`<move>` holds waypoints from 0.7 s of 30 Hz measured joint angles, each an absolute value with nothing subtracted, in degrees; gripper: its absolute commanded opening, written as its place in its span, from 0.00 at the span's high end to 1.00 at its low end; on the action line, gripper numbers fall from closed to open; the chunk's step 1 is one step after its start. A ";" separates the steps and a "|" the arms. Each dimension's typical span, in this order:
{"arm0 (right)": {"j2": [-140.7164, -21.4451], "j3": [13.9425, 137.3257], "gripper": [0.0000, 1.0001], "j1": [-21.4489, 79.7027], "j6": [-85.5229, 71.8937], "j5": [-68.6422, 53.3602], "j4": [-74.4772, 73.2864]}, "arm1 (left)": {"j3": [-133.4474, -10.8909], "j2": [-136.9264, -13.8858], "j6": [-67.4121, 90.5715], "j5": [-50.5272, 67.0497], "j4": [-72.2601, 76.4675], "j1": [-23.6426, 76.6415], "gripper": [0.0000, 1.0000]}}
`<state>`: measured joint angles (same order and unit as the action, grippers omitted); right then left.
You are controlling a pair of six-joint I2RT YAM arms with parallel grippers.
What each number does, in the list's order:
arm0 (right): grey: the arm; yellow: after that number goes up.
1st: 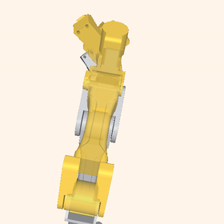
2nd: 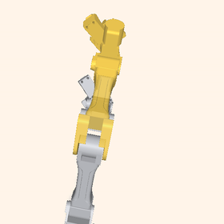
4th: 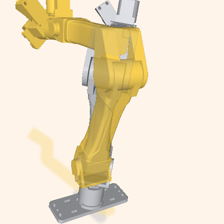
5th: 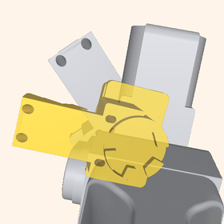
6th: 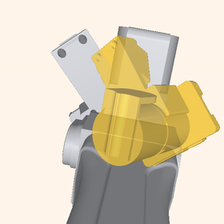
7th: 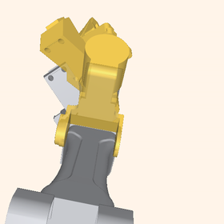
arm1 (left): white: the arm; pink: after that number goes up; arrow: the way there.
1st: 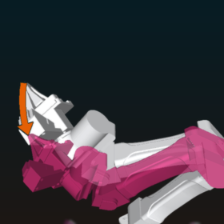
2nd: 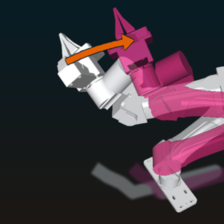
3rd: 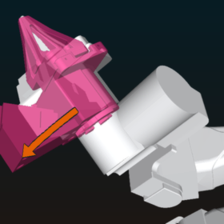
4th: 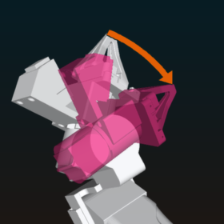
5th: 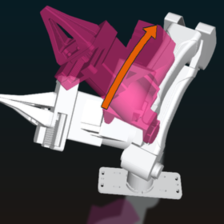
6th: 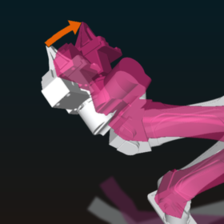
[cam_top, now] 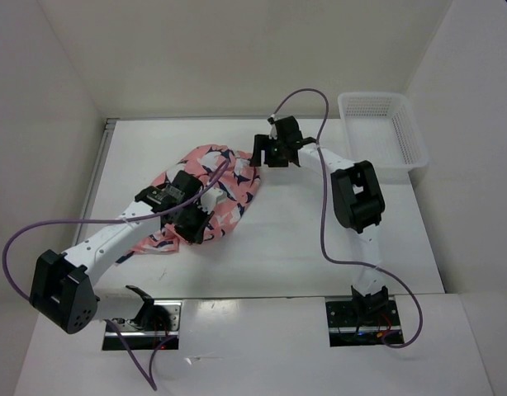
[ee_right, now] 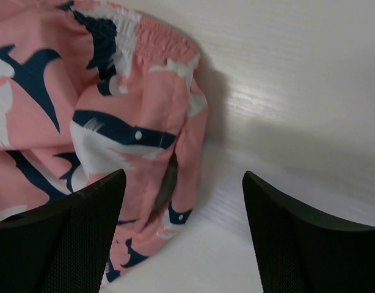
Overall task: Fold and stack the shorts
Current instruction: Move the shorts to the center of the board
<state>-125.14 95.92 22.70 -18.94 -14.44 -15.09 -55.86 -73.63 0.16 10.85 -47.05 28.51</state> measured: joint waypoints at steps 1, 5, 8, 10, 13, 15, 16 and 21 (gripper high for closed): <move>-125.71 96.84 0.18 22.70 -19.20 -14.66 -14.94 | -55.86 -73.52 0.16 10.83 -47.03 28.62 1.00; -129.05 102.19 0.19 22.61 -20.69 -15.88 -12.97 | -55.83 -73.52 0.16 10.90 -46.78 28.71 1.00; -131.76 105.65 0.25 22.61 -22.52 -15.59 -12.12 | -55.81 -73.54 0.16 10.87 -46.50 28.71 1.00; -133.51 107.09 0.32 22.63 -23.40 -14.52 -11.64 | -55.79 -73.54 0.16 10.85 -46.30 28.71 1.00; -135.94 108.40 0.35 22.74 -24.40 -11.68 -11.57 | -55.70 -73.54 0.16 10.81 -46.24 28.71 1.00; -137.32 108.49 0.34 22.74 -24.67 -10.26 -11.73 | -55.59 -73.54 0.16 10.74 -46.13 28.71 1.00; -137.78 108.49 0.32 22.74 -25.04 -10.41 -11.27 | -55.57 -73.54 0.16 10.66 -46.15 28.71 1.00; -137.78 108.55 0.56 23.29 -24.91 -11.57 -11.16 | -55.11 -73.54 0.16 10.24 -45.36 28.71 1.00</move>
<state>-137.78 108.55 23.29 -24.91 -11.57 -11.16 -55.11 -73.54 0.16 10.24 -45.36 28.71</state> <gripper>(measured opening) 0.583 0.008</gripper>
